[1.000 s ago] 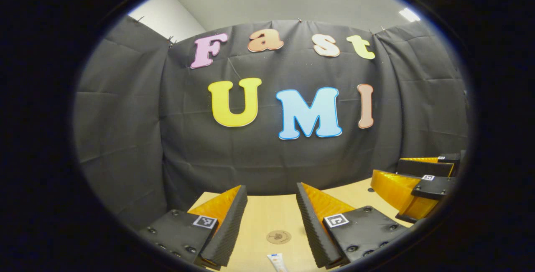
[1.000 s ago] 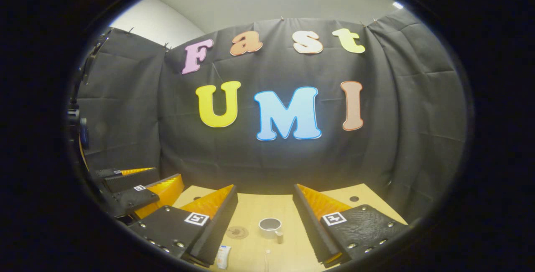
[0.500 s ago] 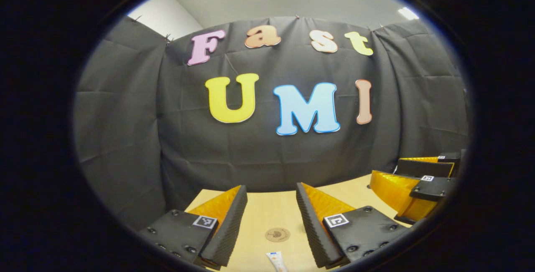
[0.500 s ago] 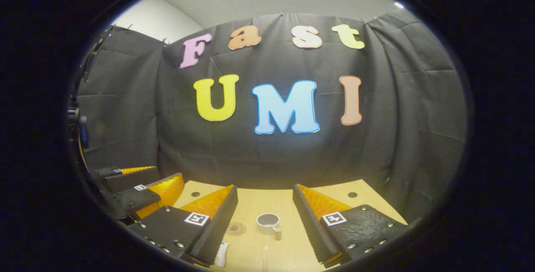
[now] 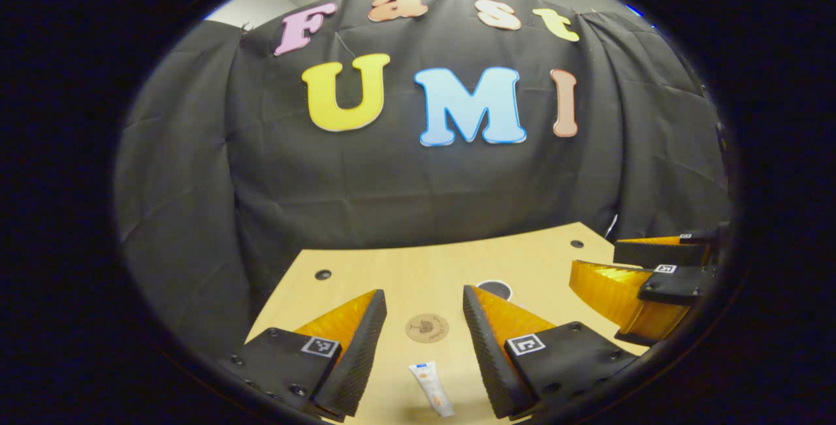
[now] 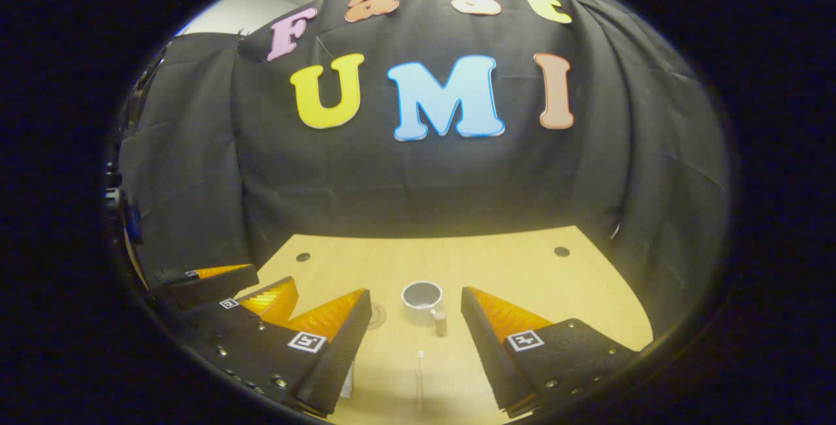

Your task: Put the toothbrush and toothpaste on the desktop into the cup, then pick up the cup and place it on the coaster on the desktop.

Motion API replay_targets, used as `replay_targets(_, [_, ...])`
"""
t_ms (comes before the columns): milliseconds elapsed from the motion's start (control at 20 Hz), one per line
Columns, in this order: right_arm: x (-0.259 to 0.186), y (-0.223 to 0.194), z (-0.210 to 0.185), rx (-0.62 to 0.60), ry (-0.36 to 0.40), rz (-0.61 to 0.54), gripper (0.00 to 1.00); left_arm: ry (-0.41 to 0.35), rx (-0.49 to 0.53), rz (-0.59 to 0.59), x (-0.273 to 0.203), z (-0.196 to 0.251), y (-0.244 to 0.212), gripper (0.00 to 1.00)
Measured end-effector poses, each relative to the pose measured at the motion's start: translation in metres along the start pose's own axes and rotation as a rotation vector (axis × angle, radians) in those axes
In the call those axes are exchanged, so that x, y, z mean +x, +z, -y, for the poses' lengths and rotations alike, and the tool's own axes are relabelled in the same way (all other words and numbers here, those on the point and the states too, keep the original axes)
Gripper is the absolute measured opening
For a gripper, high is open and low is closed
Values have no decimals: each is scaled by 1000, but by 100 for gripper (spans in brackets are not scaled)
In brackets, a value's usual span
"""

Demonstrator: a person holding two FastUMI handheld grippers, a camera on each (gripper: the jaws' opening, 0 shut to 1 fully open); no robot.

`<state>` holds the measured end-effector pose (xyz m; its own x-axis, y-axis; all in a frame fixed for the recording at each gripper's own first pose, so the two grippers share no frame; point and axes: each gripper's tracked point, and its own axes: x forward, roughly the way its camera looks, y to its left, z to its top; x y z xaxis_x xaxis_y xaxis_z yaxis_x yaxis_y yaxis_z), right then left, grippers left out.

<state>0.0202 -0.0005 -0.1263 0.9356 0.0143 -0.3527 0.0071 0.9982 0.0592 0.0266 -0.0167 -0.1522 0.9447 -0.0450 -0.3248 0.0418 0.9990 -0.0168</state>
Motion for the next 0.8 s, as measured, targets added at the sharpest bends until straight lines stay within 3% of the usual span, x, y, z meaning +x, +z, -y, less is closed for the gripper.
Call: replay_targets(800, [51,-171,-1,20,15,-511,85,-53,-166,-561,50,3,-221,78])
